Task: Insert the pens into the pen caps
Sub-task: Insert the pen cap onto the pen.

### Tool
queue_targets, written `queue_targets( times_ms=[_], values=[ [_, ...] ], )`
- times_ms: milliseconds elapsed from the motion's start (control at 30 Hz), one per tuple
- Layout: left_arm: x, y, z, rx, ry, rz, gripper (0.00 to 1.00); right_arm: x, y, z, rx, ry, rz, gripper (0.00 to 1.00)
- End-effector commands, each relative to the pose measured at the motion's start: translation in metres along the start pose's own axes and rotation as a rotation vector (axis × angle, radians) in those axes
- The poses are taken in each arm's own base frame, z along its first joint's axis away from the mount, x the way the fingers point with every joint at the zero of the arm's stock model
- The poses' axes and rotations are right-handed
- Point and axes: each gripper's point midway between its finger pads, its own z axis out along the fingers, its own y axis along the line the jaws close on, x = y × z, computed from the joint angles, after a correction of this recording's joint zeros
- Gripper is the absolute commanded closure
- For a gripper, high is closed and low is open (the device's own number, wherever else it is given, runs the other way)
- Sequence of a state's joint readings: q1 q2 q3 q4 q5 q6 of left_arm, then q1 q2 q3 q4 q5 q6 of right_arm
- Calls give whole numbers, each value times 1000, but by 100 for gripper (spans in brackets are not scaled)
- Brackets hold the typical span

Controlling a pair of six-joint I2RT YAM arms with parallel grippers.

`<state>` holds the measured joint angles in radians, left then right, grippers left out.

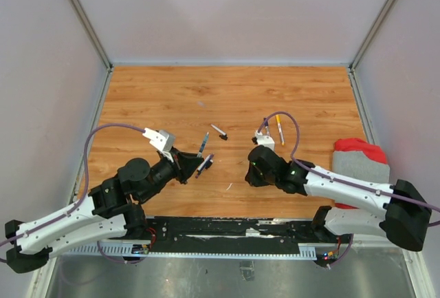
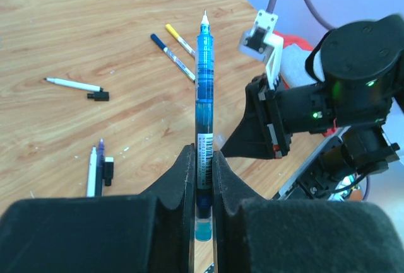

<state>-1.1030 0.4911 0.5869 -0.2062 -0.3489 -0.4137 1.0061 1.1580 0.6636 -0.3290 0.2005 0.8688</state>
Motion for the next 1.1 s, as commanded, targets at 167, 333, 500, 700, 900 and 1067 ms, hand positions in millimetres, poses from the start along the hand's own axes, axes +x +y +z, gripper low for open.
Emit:
queue_targets(
  times_ms=[167, 333, 500, 700, 900, 1067],
  values=[
    [2, -23, 14, 102, -27, -53, 99, -79, 39, -53, -209, -293, -163, 99],
    [-6, -33, 17, 144, -65, -67, 100, -133, 57, -101, -308, -547, -58, 99],
    [-13, -42, 17, 195, -96, -77, 99, -170, 67, -142, -409, -729, 101, 99],
    [-15, -52, 16, 247, -105, -79, 100, -193, 80, -169, -530, -836, 242, 99],
    [-11, -55, 17, 267, -102, -88, 100, -201, 114, -187, -709, -848, 221, 99],
    [-12, -56, 17, 271, -101, -81, 100, -201, 132, -197, -809, -850, 189, 99]
  ],
)
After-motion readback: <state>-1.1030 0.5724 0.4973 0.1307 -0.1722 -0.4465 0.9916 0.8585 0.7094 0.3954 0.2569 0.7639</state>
